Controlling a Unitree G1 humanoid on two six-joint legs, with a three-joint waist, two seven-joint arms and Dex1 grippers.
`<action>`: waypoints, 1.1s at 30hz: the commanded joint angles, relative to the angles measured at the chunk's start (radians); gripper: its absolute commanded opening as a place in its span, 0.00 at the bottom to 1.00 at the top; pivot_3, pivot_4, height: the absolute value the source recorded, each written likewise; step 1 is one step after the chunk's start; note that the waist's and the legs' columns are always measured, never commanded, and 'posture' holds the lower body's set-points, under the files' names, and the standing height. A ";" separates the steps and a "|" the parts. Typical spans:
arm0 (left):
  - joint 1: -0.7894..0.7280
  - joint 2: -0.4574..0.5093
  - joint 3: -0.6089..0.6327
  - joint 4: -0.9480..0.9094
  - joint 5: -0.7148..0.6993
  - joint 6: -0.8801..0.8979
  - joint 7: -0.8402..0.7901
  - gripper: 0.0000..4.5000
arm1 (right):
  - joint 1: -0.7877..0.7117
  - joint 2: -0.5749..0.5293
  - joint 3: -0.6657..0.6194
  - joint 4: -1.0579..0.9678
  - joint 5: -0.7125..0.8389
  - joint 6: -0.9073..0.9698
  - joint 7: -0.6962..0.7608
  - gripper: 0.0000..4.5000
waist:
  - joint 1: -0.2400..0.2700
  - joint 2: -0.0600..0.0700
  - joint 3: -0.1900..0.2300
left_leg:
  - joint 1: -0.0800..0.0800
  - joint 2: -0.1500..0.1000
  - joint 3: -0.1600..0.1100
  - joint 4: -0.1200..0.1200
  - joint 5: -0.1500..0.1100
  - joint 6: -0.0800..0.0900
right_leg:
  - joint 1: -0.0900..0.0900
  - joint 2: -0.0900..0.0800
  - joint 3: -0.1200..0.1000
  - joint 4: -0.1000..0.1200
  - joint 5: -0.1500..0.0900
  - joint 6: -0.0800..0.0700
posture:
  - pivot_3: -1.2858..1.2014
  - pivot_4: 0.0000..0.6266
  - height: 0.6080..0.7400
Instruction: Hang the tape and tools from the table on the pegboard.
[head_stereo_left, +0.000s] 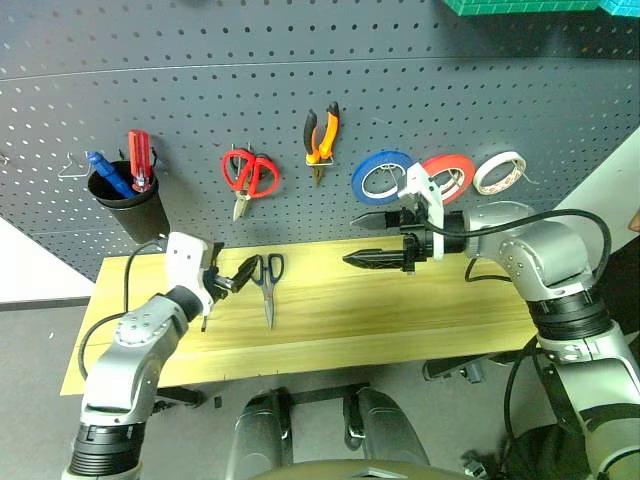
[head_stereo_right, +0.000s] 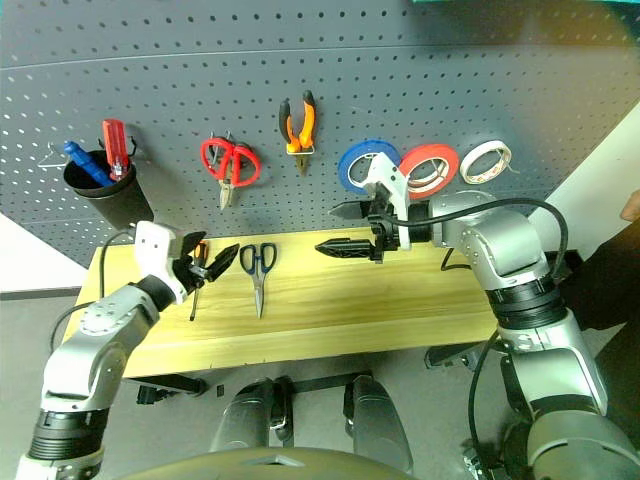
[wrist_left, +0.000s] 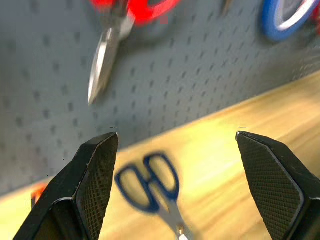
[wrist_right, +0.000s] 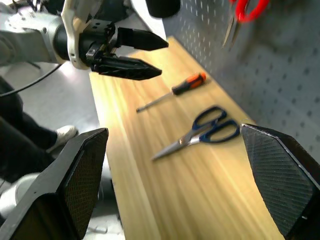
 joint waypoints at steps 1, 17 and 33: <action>-0.038 -0.033 -0.045 -0.009 0.070 0.063 0.091 0.88 | -0.013 0.028 0.000 0.081 -0.063 -0.141 0.026 0.99 | 0.000 0.000 0.000 | 0.000 0.000 0.000 0.000 0.000 0.000 | 0.000 0.000 0.000 0.000 0.000 0.000 | 0.53 0.22 1.00; -0.245 -0.264 -0.039 0.267 0.194 0.289 0.345 0.88 | -0.087 0.125 0.033 0.414 -0.217 -0.572 0.264 0.99 | 0.006 -0.003 0.034 | 0.003 -0.001 -0.006 0.000 0.001 0.001 | 0.001 0.001 0.001 0.003 -0.001 0.000 | 0.53 0.44 1.00; -0.378 -0.390 0.006 0.403 0.297 0.476 0.500 0.88 | -0.115 0.117 0.013 0.465 -0.274 -0.568 0.300 0.99 | 0.017 -0.005 0.111 | 0.000 -0.001 -0.005 0.000 0.003 0.005 | -0.003 0.000 0.006 0.004 -0.003 0.000 | 0.52 0.57 1.00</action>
